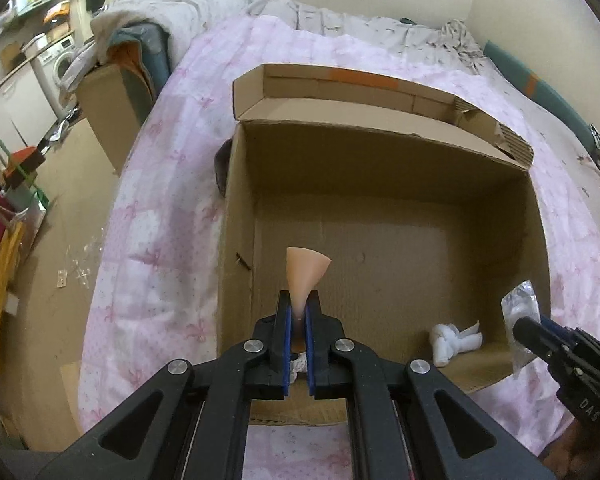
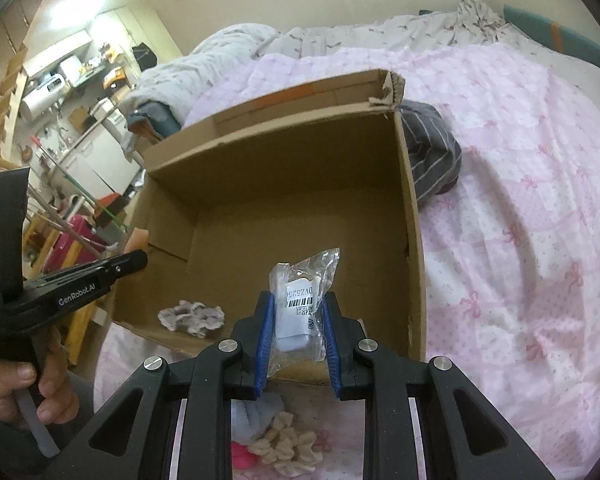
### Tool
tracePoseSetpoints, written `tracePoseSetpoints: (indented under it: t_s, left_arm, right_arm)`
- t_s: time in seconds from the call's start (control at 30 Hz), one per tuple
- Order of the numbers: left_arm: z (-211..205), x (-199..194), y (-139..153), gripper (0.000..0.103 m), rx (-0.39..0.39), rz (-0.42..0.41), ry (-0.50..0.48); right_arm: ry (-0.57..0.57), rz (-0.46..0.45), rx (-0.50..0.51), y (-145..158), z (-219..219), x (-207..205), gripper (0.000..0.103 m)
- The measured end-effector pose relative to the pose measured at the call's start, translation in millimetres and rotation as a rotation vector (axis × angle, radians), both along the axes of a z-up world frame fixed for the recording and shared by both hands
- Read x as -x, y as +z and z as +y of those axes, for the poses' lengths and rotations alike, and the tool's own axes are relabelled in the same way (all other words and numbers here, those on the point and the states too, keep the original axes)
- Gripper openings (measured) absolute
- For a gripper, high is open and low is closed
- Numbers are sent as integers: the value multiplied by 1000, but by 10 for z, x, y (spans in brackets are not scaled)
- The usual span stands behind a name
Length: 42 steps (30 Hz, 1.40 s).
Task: Organize soft objects
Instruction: 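Lower the tan cylinder into the box with the left tool while the right tool releases the bag there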
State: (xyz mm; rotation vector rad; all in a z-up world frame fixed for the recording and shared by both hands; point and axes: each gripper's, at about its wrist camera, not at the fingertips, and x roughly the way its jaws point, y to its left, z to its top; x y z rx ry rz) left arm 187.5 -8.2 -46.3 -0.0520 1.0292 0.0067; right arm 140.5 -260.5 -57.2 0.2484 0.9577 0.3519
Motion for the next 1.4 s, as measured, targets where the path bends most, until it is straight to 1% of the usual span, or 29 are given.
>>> tracePoseSetpoints:
  t_s: [0.17, 0.3, 0.43, 0.6, 0.77, 0.9, 0.93, 0.97, 1.0, 1.03, 1.07, 1.23, 1.3, 1.33, 1.37, 1.4]
  left_arm:
    - [-16, 36, -14, 6, 9, -2, -12]
    - [-89, 60, -10, 6, -1, -14, -45]
    - [-120, 84, 23, 6, -4, -34, -59]
    - [-119, 83, 11, 7, -2, -25, -61]
    - [-154, 93, 16, 20, -3, -23, -70]
    - [-218, 122, 34, 21, -40, -38, -92]
    - [-231, 133, 40, 25, -47, -41, -95]
    - [-240, 140, 47, 32, -52, -45, -98]
    - [-243, 147, 52, 37, -53, -48, -99]
    - [-242, 154, 62, 48, -54, -54, -98]
    - [-237, 161, 76, 55, -55, -63, -95]
    - [-216, 148, 108, 57, -52, -74, -85]
    - [-206, 141, 103, 57, -46, -71, -83]
    - [-205, 141, 102, 57, -48, -70, -81]
    - [-206, 142, 106, 57, -51, -72, -80]
    - [-206, 145, 108, 57, -53, -74, -79]
  right_arm:
    - [18, 17, 28, -50, 77, -19, 26]
    - [22, 32, 43, -89, 101, -17, 26]
    - [19, 37, 47, -104, 119, -19, 26]
    - [19, 39, 47, -103, 128, -23, 26]
    - [13, 44, 38, -112, 114, -28, 26]
    - [12, 48, 31, -119, 101, -36, 26]
    - [12, 50, 30, -121, 99, -39, 26]
    - [13, 53, 27, -125, 98, -43, 26]
    - [14, 55, 25, -128, 99, -47, 26]
    - [15, 56, 25, -132, 97, -48, 26]
    - [16, 57, 24, -132, 97, -51, 26]
    - [18, 59, 15, -136, 99, -59, 27]
    - [18, 59, 10, -138, 97, -61, 31]
    - [15, 61, 9, -139, 98, -62, 43]
    - [4, 59, 10, -137, 91, -62, 72]
    - [-11, 46, 11, -120, 82, -52, 83]
